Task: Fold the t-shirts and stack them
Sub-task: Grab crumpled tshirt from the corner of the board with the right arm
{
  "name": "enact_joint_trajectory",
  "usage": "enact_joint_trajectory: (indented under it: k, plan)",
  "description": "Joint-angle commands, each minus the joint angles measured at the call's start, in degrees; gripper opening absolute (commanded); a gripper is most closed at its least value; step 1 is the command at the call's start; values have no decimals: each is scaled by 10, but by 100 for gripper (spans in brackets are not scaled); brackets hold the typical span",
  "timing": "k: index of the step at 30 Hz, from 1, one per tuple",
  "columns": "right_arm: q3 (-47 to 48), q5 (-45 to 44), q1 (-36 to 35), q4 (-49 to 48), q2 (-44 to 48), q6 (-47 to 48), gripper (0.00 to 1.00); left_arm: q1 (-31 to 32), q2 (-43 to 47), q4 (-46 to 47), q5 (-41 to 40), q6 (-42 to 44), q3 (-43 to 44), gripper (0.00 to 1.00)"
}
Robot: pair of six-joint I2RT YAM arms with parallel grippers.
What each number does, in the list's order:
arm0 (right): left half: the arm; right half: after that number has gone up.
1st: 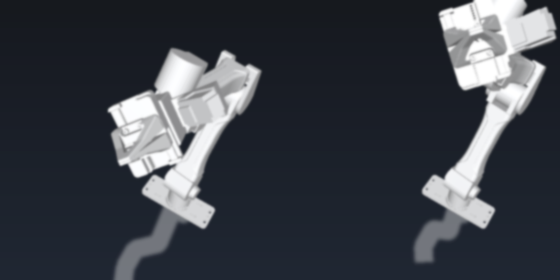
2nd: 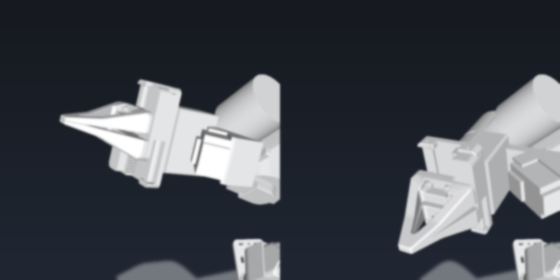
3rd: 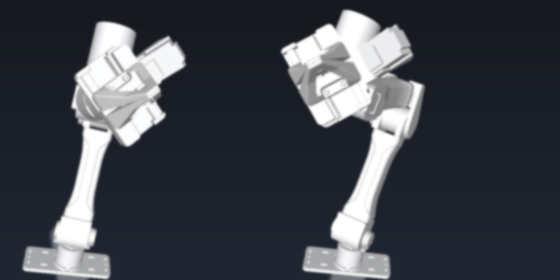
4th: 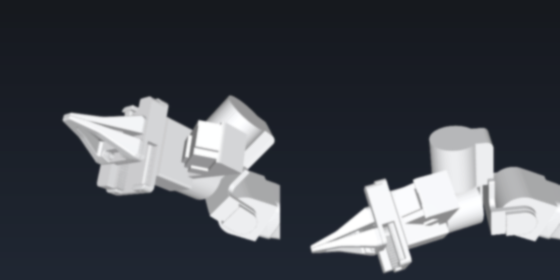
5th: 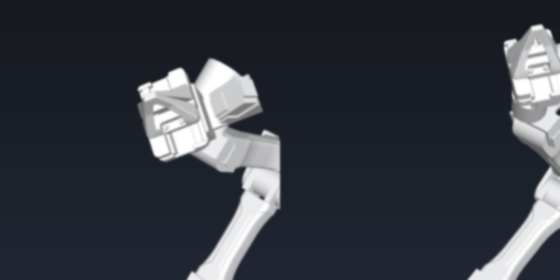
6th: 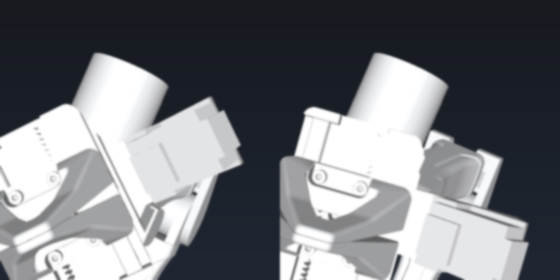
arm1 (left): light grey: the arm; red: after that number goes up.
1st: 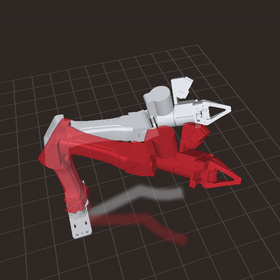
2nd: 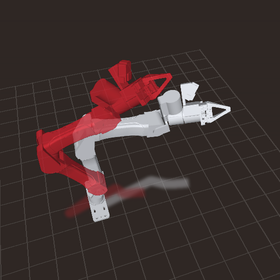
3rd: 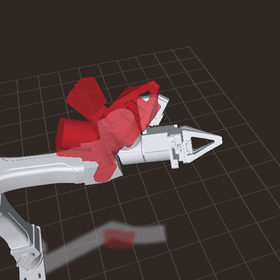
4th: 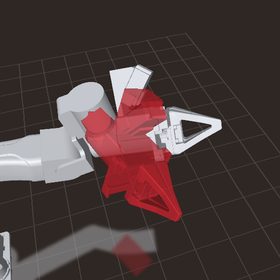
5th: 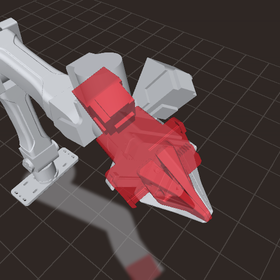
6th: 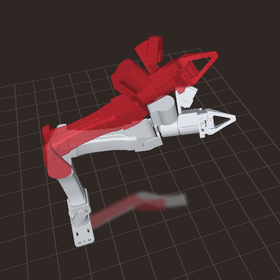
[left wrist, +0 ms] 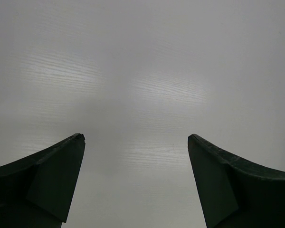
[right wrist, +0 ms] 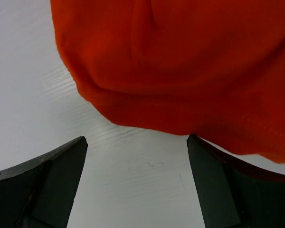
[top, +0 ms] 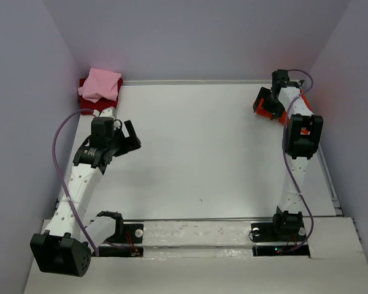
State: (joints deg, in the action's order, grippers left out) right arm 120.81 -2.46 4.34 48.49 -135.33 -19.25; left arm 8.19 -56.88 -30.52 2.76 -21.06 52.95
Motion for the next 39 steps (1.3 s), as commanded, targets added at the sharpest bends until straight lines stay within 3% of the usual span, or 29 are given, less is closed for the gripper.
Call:
enact_joint_trajectory:
  k: [1,10,12,13,14,15,16,29,33,39]
  plan:
    - [67,6,1,7,-25,4,91,2,0,4,-9,-2,0,99]
    - [116,-29,7,10,-71,9,90,2,-8,-1,-11,-1,1,99]
    - [119,-36,7,7,-76,10,83,2,-9,-1,-9,-1,2,99]
    - [120,-39,7,6,-78,10,74,2,-10,-1,-9,0,2,99]
    - [122,-50,7,6,-83,9,23,2,-13,-1,-8,0,2,99]
    - [124,-54,7,6,-87,6,5,2,-14,-1,-9,0,2,99]
    - [127,-55,7,10,-92,7,0,2,-15,-1,-8,1,2,99]
    - [103,-46,7,1,-80,5,0,2,-21,0,-9,3,3,99]
    - [98,30,7,19,-46,-16,0,2,-18,2,-9,3,3,99]
    - [77,176,-76,146,21,17,0,2,-12,2,-6,4,2,99]
